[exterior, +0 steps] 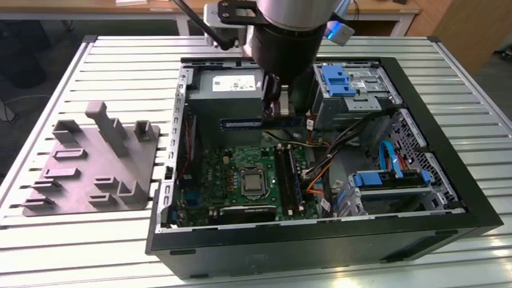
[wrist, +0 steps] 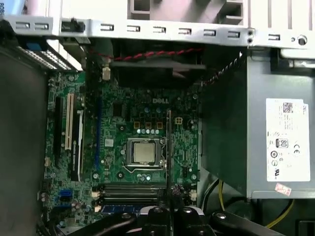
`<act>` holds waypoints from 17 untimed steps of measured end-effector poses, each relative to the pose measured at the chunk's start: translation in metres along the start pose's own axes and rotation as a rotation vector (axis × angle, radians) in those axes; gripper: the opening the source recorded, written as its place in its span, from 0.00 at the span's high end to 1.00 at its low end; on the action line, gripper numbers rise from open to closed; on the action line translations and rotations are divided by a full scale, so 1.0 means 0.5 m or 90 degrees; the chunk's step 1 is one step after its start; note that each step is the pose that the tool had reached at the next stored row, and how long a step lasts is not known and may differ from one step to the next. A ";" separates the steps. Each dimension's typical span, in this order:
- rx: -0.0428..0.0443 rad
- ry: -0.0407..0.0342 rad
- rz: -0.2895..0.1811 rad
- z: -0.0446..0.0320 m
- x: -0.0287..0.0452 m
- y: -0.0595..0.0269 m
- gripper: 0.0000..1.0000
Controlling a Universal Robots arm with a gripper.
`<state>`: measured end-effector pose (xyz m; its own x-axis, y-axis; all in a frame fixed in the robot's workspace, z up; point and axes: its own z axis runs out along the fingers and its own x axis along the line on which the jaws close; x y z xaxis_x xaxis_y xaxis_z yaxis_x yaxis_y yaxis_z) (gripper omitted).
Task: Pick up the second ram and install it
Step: 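Pick up the second ram and move it above second insertion slot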
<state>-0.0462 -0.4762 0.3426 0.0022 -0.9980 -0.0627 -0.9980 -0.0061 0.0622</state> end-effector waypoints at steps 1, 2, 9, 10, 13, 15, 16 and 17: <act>0.0000 -0.0001 0.000 0.003 0.000 -0.005 0.86; 0.0000 0.0000 0.000 0.007 0.001 -0.010 0.86; 0.0000 0.0001 0.000 0.030 0.014 -0.027 0.86; 0.0000 -0.0001 0.000 0.034 0.019 -0.028 0.86; 0.0000 0.0000 0.000 0.043 0.041 -0.028 0.86; 0.0000 0.0000 0.000 0.049 0.057 -0.029 0.86; 0.0000 -0.0001 0.000 0.053 0.064 -0.029 0.86; 0.0000 0.0000 0.000 0.056 0.070 -0.029 0.86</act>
<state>-0.0334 -0.5093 0.3117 0.0022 -0.9980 -0.0627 -0.9980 -0.0061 0.0621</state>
